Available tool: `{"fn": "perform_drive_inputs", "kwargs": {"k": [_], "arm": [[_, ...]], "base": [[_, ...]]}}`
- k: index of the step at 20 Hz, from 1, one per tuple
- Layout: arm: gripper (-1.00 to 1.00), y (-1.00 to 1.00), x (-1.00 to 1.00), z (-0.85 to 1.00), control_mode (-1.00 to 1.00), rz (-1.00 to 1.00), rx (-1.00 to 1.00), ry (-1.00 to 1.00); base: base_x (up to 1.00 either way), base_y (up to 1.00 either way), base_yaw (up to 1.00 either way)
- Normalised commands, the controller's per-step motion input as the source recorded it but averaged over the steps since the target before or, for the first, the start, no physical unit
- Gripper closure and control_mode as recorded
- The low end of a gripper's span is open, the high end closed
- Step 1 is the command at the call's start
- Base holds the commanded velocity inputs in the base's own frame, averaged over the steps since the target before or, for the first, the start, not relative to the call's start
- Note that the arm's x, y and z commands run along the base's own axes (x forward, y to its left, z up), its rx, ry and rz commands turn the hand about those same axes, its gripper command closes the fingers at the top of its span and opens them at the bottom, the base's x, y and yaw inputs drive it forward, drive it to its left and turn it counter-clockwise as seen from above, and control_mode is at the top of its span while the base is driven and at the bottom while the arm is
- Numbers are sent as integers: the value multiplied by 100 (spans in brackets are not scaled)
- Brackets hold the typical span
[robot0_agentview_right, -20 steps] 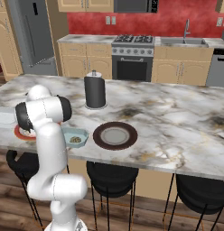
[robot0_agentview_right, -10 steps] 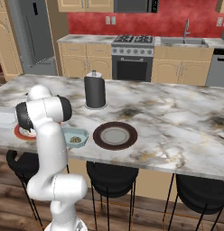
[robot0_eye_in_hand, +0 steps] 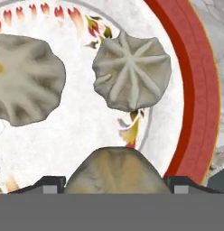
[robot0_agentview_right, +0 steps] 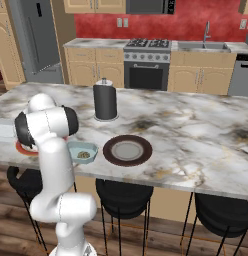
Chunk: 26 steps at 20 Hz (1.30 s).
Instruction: Place two dumplings into each of the tupperware containers and then place the containers in the fridge.
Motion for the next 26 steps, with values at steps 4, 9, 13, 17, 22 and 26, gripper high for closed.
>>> {"fn": "perform_drive_inputs", "kwargs": {"k": [4, 9, 13, 17, 22, 26], "arm": [[100, -70, -35, 62, -100, -8, 6, 0], [100, -83, -36, 37, -100, -9, 5, 0], [100, -74, -13, 1, -100, -17, 5, 1], [100, -28, 18, -5, -100, -7, 5, 0], [100, -3, 12, -24, -100, -1, 2, 0], [100, -3, 7, -33, -100, 0, 0, 0]], "base": [[0, 0, 0], [0, 0, 0], [0, 0, 0], [0, 0, 0], [0, 0, 0], [0, 0, 0]]}}
